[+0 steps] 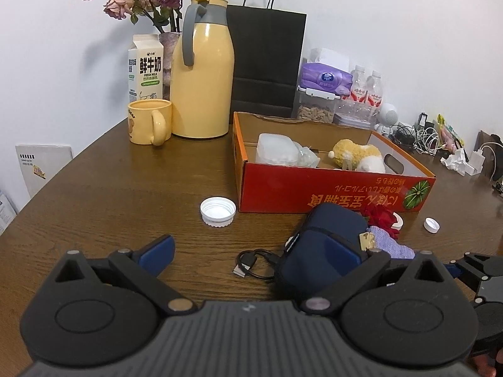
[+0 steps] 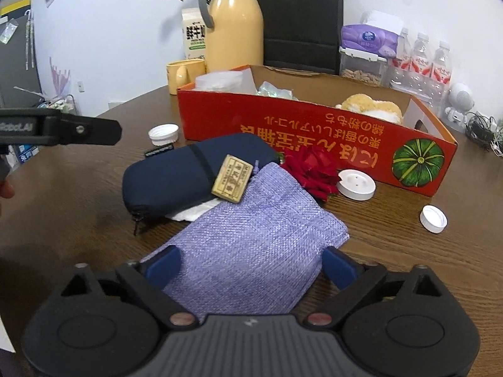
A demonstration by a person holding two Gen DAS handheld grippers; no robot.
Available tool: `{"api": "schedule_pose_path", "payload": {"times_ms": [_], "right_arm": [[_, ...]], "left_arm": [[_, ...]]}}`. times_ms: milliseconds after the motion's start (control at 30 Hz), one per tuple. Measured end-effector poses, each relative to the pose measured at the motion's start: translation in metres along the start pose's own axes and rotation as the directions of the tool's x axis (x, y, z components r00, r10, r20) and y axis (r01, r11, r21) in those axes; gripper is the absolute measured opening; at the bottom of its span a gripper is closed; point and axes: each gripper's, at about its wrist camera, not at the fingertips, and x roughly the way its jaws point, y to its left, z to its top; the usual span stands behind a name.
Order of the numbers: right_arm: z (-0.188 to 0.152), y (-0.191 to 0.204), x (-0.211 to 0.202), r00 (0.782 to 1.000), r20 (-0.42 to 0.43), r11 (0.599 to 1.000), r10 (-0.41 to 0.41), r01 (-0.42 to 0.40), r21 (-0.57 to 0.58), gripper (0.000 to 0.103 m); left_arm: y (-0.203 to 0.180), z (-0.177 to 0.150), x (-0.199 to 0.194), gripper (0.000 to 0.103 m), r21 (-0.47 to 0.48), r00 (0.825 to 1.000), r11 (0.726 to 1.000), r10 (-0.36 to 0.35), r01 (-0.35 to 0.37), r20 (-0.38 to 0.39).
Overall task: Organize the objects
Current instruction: 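Close the right tool on the purple drawstring bag and lift it, then carry the purple bag with the right tool while the left tool grasps the small gold block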
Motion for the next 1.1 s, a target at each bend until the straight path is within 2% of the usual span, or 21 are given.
{"api": "schedule_pose_path", "payload": {"times_ms": [300, 400, 433, 467, 667, 1100], "right_arm": [[-0.006, 0.009, -0.012, 0.999, 0.035, 0.999, 0.03, -0.029, -0.023, 0.058], [-0.009, 0.012, -0.017, 0.998, 0.046, 0.999, 0.042, -0.041, -0.024, 0.034], [-0.01, 0.012, -0.018, 0.998, 0.049, 0.999, 0.049, -0.048, -0.023, 0.021], [-0.01, 0.013, -0.019, 0.997, 0.05, 0.998, 0.058, -0.057, -0.021, 0.014], [-0.012, -0.001, -0.024, 0.995, 0.066, 0.997, 0.077, -0.078, 0.028, 0.01], [-0.007, -0.033, -0.049, 0.988, 0.153, 0.999, 0.002, -0.007, 0.033, 0.01]], "left_arm": [[-0.002, -0.002, -0.001, 0.103, -0.002, 1.0, 1.0, 0.006, -0.006, -0.009], [-0.004, -0.002, -0.001, 0.103, 0.001, 1.0, 1.0, 0.006, -0.006, -0.01], [-0.004, -0.002, -0.001, 0.103, 0.002, 1.0, 1.0, 0.006, -0.006, -0.01], [-0.005, -0.002, -0.001, 0.103, 0.003, 1.0, 1.0, 0.006, -0.006, -0.01], [-0.012, -0.001, -0.003, 0.103, 0.017, 1.0, 1.0, 0.0, 0.0, -0.009], [-0.056, -0.001, 0.007, 0.103, 0.093, 0.997, 0.993, -0.072, 0.075, -0.035]]}}
